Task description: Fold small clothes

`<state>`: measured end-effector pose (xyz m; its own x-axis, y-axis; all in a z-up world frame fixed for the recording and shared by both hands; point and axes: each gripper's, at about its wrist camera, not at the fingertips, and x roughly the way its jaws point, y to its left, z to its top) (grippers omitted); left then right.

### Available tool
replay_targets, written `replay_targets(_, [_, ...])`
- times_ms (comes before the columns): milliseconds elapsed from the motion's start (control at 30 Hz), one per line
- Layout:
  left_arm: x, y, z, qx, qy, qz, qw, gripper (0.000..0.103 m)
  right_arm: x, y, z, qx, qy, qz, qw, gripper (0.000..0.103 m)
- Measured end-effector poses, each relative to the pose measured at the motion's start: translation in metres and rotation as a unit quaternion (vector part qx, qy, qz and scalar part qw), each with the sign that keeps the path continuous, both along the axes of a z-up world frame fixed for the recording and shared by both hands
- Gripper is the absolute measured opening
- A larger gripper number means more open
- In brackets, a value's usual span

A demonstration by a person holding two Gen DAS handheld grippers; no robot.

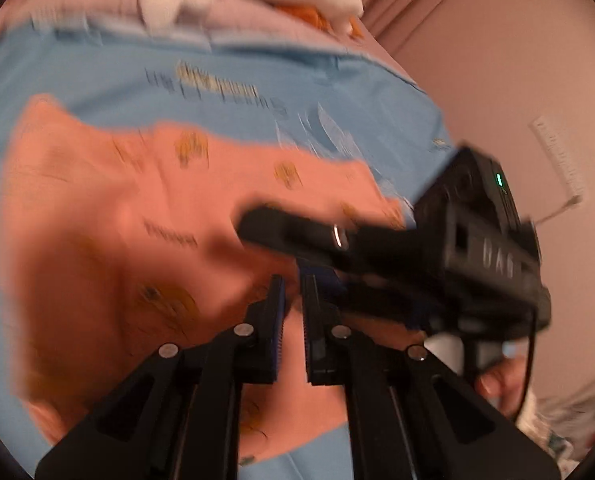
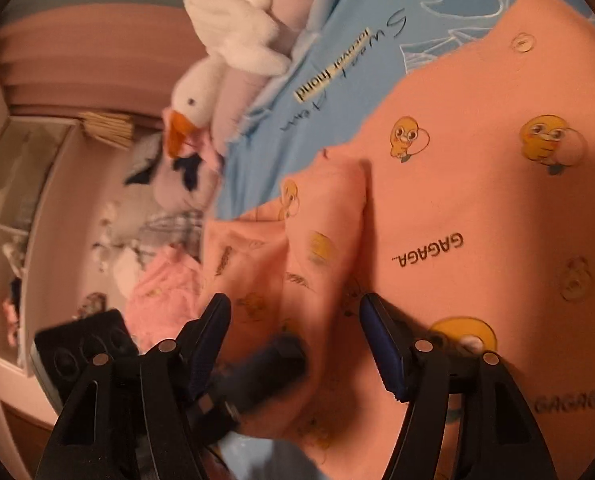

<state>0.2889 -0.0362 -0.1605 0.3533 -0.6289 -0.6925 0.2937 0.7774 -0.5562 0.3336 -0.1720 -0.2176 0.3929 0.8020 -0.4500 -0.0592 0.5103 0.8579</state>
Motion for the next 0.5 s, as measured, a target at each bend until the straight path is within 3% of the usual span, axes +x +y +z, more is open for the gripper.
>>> replay_targets(133, [-0.015,0.018,0.003,-0.012,-0.005,-0.006,0.9999,0.011,0.005,0.012,0.004,-0.019,-0.010,0.013,1.000,0.068])
replay_targets(267, [-0.036,0.036,0.019,-0.020,-0.032,0.001,0.9993,0.032,0.009,0.024,0.007,-0.049,-0.022,0.024,0.998,0.067])
replay_targets(333, [-0.046,0.046,0.025,-0.016,-0.046,0.008,0.9988,0.036,0.009,0.026,0.009,-0.069,-0.027,0.030,0.997,0.066])
replay_targets(500, [-0.062,0.083,0.026,0.017,-0.049,0.073,0.9960,0.043,0.007,0.036,0.011,-0.121,-0.032,0.042,0.991,0.062])
